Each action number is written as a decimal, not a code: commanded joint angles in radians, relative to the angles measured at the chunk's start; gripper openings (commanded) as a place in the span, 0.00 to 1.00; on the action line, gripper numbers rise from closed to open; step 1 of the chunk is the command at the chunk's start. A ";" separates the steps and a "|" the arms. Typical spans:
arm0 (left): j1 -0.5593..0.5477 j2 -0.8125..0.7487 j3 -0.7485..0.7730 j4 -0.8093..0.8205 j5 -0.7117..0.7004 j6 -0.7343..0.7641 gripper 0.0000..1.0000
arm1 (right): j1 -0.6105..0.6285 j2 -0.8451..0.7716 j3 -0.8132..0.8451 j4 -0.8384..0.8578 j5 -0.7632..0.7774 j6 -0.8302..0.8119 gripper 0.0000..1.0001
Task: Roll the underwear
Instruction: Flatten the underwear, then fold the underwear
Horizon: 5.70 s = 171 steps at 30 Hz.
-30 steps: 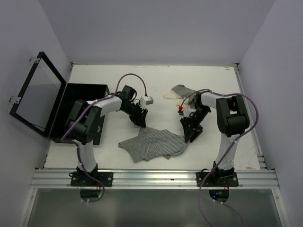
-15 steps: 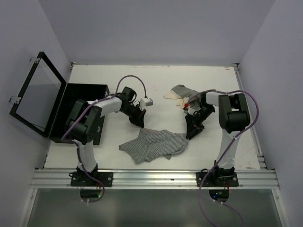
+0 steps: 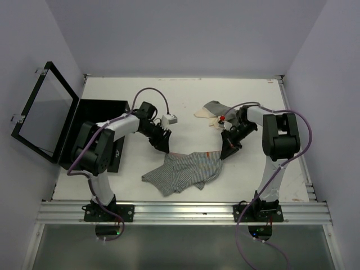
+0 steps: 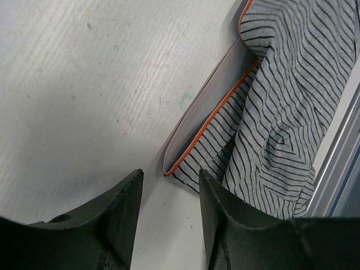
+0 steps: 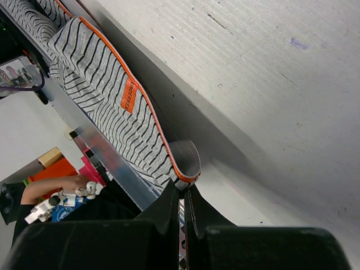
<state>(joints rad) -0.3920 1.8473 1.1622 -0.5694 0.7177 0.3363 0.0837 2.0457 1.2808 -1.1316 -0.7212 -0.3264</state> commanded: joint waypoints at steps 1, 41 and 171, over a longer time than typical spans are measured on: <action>0.013 -0.022 -0.051 -0.021 -0.006 0.004 0.49 | -0.004 -0.061 -0.009 0.012 -0.017 -0.028 0.00; 0.062 -0.882 -0.223 0.206 -0.172 0.004 0.00 | -0.024 -0.772 0.085 0.084 0.026 -0.362 0.00; 0.031 -0.003 0.207 0.088 -0.310 -0.054 0.52 | 0.246 -0.233 -0.070 0.432 0.065 0.133 0.06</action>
<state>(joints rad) -0.3614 1.9976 1.4685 -0.4561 0.4206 0.2493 0.3229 1.7752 1.2011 -0.6846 -0.6640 -0.1310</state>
